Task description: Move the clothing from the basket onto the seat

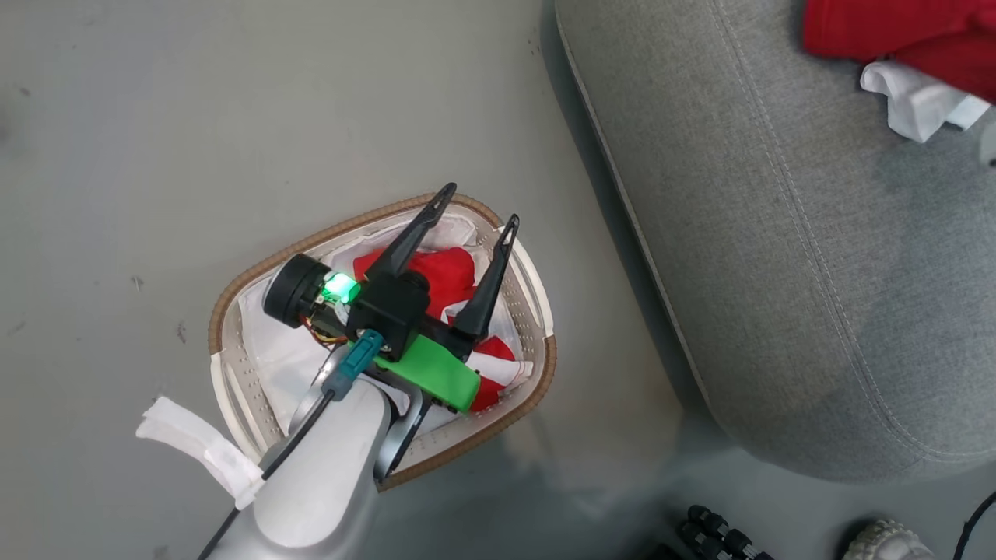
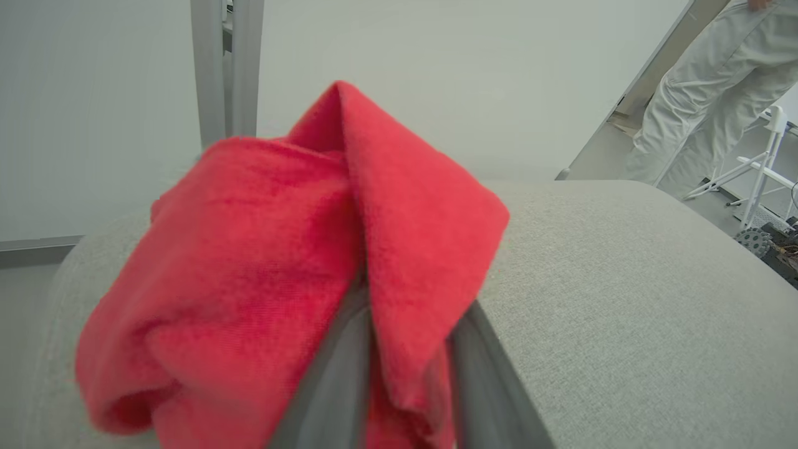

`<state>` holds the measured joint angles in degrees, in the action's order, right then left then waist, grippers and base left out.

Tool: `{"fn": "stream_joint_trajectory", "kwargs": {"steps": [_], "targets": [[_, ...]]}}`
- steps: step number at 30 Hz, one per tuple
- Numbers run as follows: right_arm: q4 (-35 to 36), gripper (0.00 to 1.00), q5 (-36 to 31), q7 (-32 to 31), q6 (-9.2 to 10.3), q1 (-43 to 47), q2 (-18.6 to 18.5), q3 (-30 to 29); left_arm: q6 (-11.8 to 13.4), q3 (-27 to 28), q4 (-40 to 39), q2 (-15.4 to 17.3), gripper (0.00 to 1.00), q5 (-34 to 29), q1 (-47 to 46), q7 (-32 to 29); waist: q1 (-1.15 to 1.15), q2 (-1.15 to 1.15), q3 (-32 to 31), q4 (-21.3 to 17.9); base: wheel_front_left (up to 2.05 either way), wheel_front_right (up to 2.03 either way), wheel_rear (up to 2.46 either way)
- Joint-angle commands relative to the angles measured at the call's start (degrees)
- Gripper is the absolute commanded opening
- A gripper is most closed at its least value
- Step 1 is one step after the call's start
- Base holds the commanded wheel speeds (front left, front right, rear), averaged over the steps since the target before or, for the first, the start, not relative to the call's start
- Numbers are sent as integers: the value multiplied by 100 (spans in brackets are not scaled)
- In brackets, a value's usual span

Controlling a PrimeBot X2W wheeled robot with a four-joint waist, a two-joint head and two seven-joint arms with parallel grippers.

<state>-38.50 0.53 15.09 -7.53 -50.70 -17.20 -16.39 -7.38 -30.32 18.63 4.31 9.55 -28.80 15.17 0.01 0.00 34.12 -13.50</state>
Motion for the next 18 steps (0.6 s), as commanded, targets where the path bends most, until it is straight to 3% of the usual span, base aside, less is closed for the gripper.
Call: {"fn": "stream_joint_trajectory", "kwargs": {"steps": [1,18], "targets": [[8,100,-41,10,8,152,-18,-63,-18,46,-19,2,100,-9,7,-3,-1,0,-101,20,0,0,0],[736,100,211,10,8,2220,304,-155,-18,1008,129,-113,100,179,922,-3,-1,0,-1463,263,0,0,0]]}}
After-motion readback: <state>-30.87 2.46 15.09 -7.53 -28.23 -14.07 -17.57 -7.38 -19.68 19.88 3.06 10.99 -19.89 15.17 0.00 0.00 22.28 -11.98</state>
